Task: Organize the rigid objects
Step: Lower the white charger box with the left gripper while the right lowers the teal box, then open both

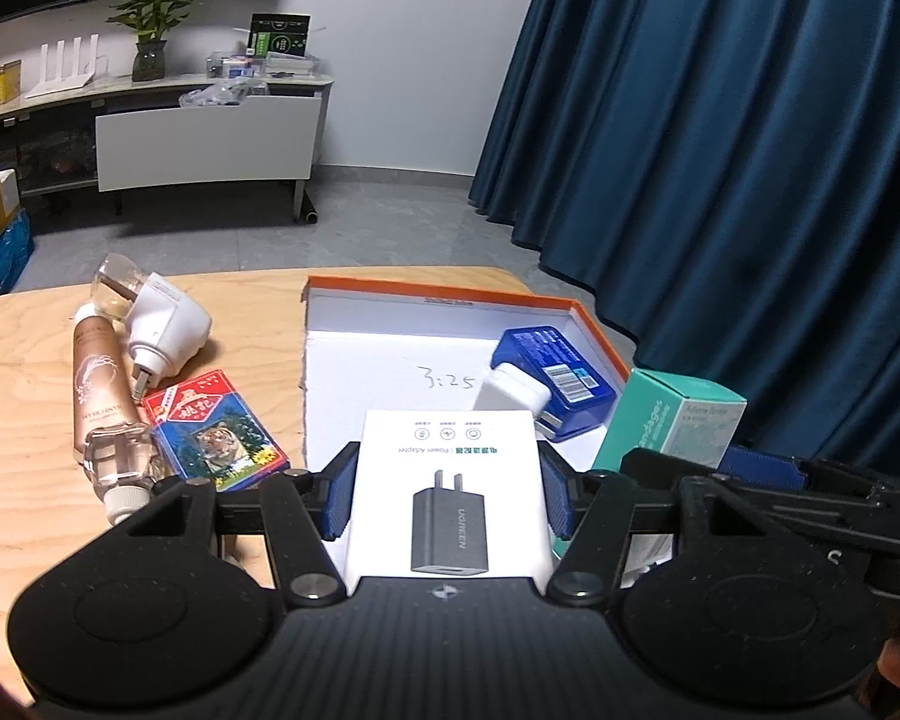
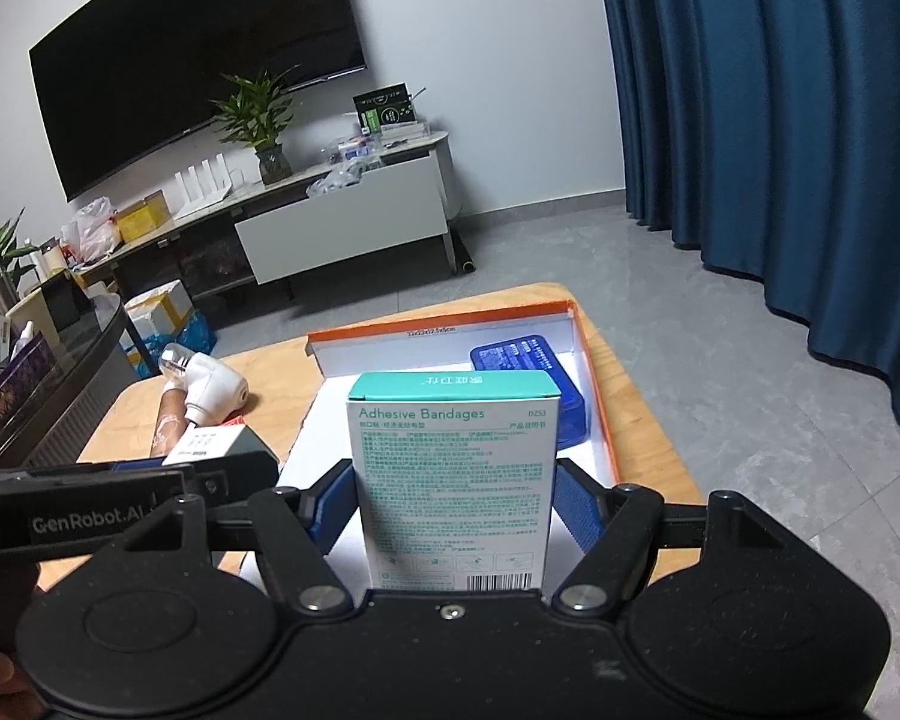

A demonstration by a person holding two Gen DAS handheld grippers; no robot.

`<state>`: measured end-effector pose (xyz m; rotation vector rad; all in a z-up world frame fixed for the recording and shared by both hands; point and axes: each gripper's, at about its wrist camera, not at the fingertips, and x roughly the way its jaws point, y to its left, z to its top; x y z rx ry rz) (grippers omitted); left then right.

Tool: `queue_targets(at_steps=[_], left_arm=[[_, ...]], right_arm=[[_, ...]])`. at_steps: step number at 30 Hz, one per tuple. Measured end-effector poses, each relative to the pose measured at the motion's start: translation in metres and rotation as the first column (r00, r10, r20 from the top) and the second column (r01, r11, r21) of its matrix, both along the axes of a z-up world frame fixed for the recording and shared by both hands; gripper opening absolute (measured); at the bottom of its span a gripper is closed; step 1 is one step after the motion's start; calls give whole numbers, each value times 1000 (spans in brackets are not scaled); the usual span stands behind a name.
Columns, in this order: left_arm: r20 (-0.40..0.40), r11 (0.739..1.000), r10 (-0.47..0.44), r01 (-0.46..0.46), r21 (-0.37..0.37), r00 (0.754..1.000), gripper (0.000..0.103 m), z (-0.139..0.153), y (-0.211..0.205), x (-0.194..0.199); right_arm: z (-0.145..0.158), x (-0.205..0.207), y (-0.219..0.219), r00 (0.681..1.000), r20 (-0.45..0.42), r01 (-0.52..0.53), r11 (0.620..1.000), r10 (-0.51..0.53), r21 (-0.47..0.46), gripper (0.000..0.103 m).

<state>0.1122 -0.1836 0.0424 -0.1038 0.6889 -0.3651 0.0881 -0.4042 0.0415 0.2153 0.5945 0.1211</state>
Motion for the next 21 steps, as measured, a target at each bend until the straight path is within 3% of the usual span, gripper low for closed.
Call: queue_targets(at_steps=[21], left_arm=[[14, 999, -4, 3, 34, 1000, 60, -5, -7, 50]], right_arm=[[-7, 18, 4, 1000, -13, -18, 1000, 18, -25, 84]])
